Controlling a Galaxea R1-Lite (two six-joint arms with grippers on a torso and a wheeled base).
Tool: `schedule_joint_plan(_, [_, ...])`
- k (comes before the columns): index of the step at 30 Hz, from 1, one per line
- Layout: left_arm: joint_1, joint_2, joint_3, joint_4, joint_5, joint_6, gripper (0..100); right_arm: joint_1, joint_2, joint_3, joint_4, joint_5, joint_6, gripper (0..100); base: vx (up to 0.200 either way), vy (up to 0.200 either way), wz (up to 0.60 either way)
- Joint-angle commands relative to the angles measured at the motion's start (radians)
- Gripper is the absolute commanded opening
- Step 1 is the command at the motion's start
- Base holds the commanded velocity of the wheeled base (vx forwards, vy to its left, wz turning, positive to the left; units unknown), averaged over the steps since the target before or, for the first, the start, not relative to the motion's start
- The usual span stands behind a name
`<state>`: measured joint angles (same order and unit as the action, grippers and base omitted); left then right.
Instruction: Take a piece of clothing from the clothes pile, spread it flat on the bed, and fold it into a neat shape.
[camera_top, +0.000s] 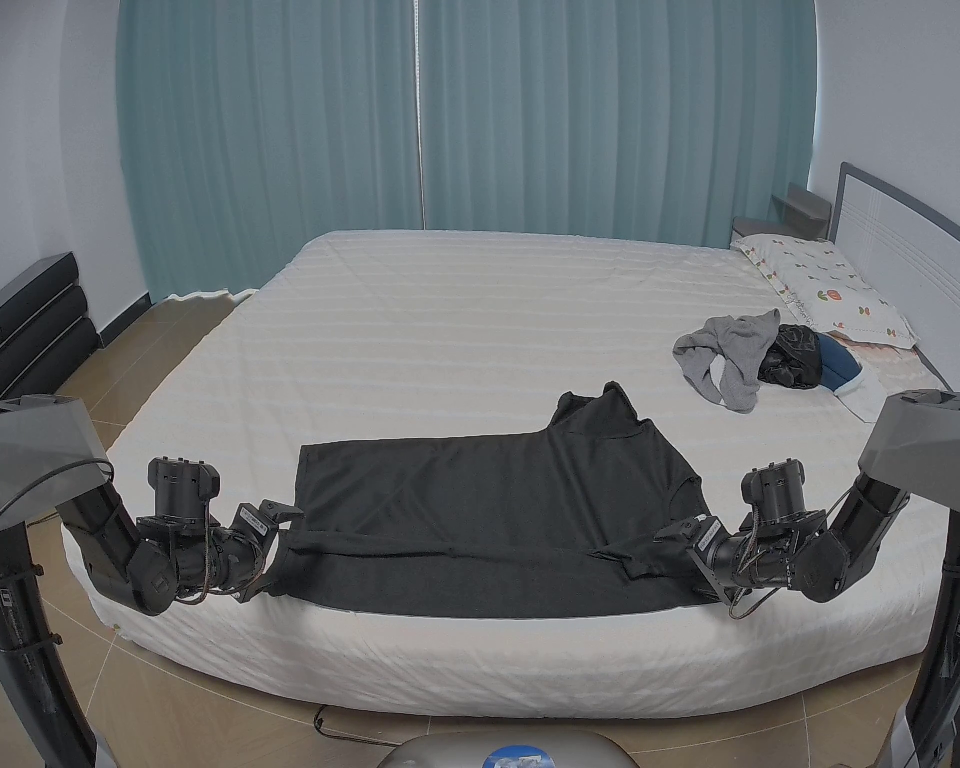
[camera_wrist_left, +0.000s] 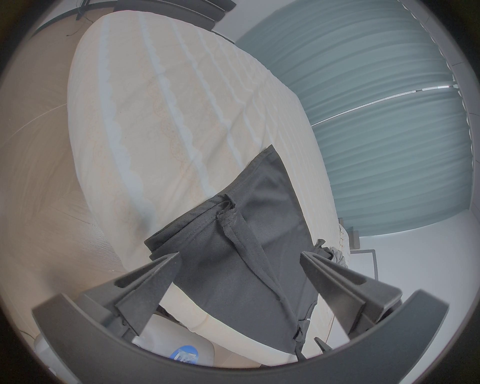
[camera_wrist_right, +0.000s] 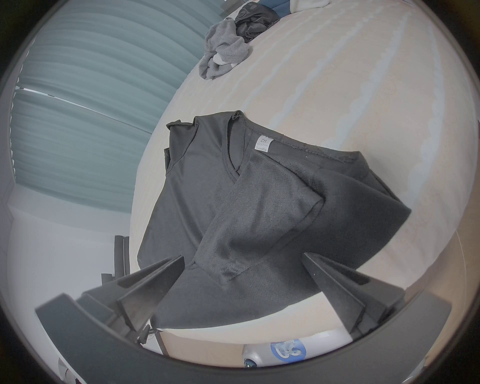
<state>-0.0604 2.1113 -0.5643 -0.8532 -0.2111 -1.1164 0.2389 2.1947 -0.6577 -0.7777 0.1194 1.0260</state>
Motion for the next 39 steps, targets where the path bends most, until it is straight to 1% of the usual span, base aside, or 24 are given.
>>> schedule_joint_plan(1, [-0.001,-0.002,0.003,0.000,-0.001,0.001,100,0.005,0.053,-0.030,-0.003,-0.017,0.002,100,0.000,0.000,0.00])
schedule_joint_plan(5, [-0.002,-0.002,0.004,0.000,-0.001,0.001,100,0.005,0.060,-0.042,-0.005,-0.021,0.011,100,0.000,0.000,0.00])
schedule_joint_plan(7, [-0.001,-0.002,0.003,0.000,-0.001,0.001,100,0.005,0.060,-0.048,-0.006,-0.023,0.031,100,0.000,0.000,0.00])
schedule_joint_plan(8, [-0.002,-0.002,0.004,0.000,-0.001,0.001,100,0.003,0.060,-0.059,-0.006,-0.033,0.059,0,0.000,0.000,0.00])
schedule_joint_plan(13, [-0.001,-0.002,0.004,0.000,-0.001,0.001,100,-0.001,0.056,-0.065,-0.005,-0.058,0.072,0,0.000,0.000,0.00])
schedule_joint_plan(23, [-0.002,-0.002,0.004,0.000,-0.001,0.001,100,-0.003,0.040,-0.054,-0.003,-0.060,0.074,0,0.000,0.000,0.00])
schedule_joint_plan(29, [-0.001,-0.001,0.004,0.000,-0.001,0.001,100,0.008,-0.018,-0.020,0.009,-0.058,0.072,0,0.000,0.000,0.00])
schedule_joint_plan(33, [-0.001,-0.001,0.004,0.000,-0.001,0.001,100,0.036,-0.070,0.032,0.011,-0.060,0.063,0,0.000,0.000,0.00])
schedule_joint_plan(36, [-0.001,-0.001,0.004,0.000,-0.001,0.001,100,0.039,-0.101,0.053,0.014,-0.061,0.051,0,0.000,0.000,0.00])
schedule_joint_plan(39, [-0.001,-0.001,0.004,0.000,-0.001,0.001,100,0.039,-0.147,0.089,0.015,-0.060,0.014,0,0.000,0.000,0.00])
